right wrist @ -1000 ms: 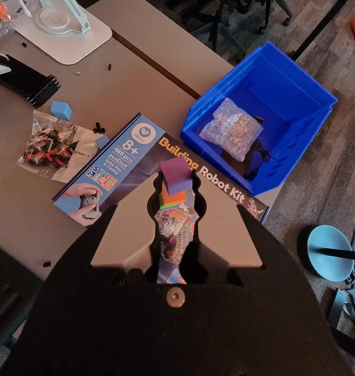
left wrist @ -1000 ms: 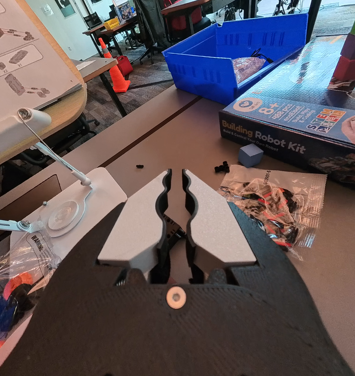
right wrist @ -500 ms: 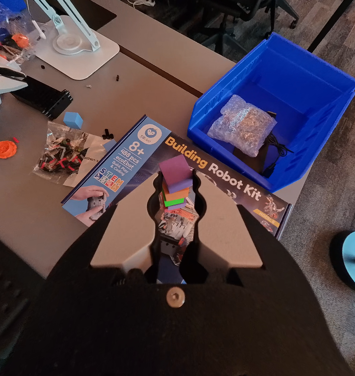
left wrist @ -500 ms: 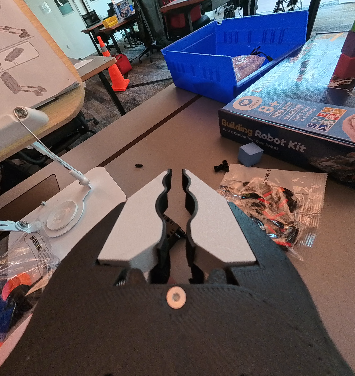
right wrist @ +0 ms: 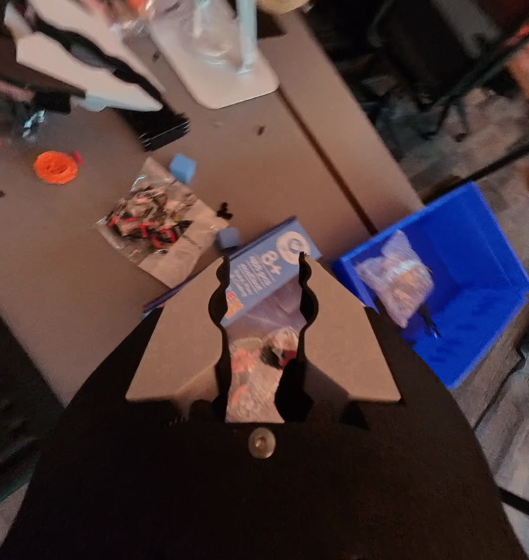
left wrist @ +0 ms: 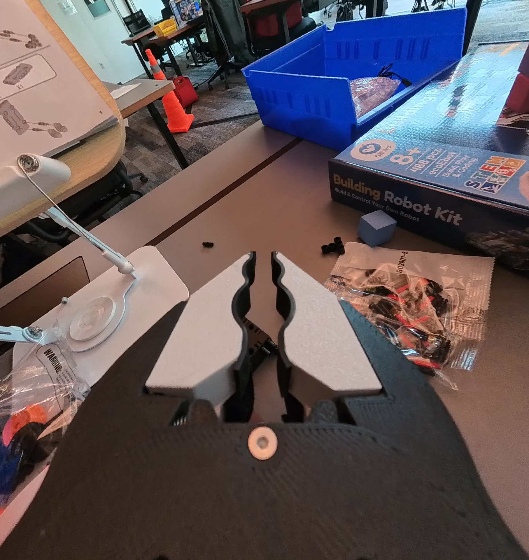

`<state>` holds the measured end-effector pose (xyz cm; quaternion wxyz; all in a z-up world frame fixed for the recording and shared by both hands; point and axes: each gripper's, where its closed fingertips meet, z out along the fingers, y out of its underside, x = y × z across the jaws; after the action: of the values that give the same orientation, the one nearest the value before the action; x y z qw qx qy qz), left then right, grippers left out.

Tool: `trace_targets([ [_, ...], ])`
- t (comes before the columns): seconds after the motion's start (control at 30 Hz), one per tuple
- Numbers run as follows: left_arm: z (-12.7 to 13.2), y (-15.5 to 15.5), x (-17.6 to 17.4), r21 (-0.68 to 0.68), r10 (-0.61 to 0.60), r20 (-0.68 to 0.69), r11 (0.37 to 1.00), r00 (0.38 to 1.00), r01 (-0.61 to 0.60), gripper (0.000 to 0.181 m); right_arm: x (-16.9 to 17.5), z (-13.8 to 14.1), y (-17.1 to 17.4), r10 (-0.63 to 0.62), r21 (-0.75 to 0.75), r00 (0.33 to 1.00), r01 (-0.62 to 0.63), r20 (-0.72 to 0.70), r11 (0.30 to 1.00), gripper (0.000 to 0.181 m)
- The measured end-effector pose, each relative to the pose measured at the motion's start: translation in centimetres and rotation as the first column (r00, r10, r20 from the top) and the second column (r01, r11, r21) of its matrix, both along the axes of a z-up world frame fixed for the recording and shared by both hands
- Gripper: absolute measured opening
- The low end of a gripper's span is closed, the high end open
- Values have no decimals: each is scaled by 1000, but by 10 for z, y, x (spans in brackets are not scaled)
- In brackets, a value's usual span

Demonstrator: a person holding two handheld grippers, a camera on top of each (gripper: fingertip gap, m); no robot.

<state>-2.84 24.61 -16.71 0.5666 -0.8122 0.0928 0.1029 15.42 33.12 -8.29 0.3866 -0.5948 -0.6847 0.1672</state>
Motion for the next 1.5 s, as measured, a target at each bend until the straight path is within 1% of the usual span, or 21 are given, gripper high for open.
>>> trace_targets([
  [0.1,1,-1,-3,7,7,6,1000,1000,-7,9,-42,-48,-25,118,18,975,-123,189,992,47],
  [0.17,3,-2,-5,14,11,11,1000,1000,-11,9,-63,-84,-29,148,5,940,-157,308,988,47],
  [0.27,7,-3,-6,25,11,17,1000,1000,-12,9,-78,-130,-16,131,22,878,-159,460,987,45],
  [0.37,8,-3,-4,30,7,16,1000,1000,-7,9,-85,-157,-2,104,28,837,-141,537,990,42],
  [0.43,9,-3,-3,32,2,14,1000,1000,-2,9,-87,-164,2,94,21,820,-128,565,992,30],
  [0.47,10,-3,-2,32,-1,12,999,1000,0,9,-89,-165,3,95,13,819,-124,566,992,28],
  [0.5,10,-3,-1,32,-2,10,999,1000,2,9,-89,-165,3,101,3,815,-125,571,992,18],
  [0.57,10,-3,0,32,-4,8,999,1000,4,9,-87,-166,3,106,-16,808,-118,580,993,13],
  [0.63,11,-3,0,35,-4,8,999,1000,3,9,-87,-162,-1,125,-37,820,-126,558,991,7],
  [0.7,11,-3,-1,36,-2,11,999,1000,2,9,-89,-154,-6,146,-63,843,-132,518,989,10],
  [0.73,11,-3,-1,36,-2,12,999,1000,2,9,-89,-152,-6,146,-59,847,-135,512,989,21],
  [0.77,11,-3,-1,34,-2,11,999,1000,2,9,-88,-151,-5,142,-50,842,-137,520,989,31],
  [0.87,8,-3,-1,27,-2,6,1000,1000,1,9,-85,-159,-4,152,-58,798,-145,583,988,45],
  [1.0,9,-3,-3,30,4,9,1000,1000,-4,9,-85,-176,-15,209,-163,745,-135,633,977,42],
  [1.03,10,-4,-4,32,5,11,999,1000,-5,9,-88,-178,-15,213,-165,747,-139,630,976,33],
  [1.13,11,-4,-3,34,3,12,999,1000,-3,9,-89,-176,-14,200,-146,745,-138,637,980,29],
  [1.23,10,-4,-2,34,0,9,999,1000,0,9,-89,-156,-15,182,-133,807,-128,562,983,28],
  [1.3,11,-4,-2,37,-1,11,999,1000,1,9,-86,-122,-14,148,-117,886,-107,439,987,28],
  [1.37,12,-5,-2,40,-1,14,999,1000,1,9,-75,-76,-2,59,-70,960,-42,273,997,28],
  [1.43,13,-5,0,41,-4,16,999,1000,4,9,-49,-32,16,-40,-18,992,43,122,999,29],
  [1.5,12,-4,2,38,-8,13,999,1000,8,9,-18,8,34,-122,3,992,122,-18,993,28],
])
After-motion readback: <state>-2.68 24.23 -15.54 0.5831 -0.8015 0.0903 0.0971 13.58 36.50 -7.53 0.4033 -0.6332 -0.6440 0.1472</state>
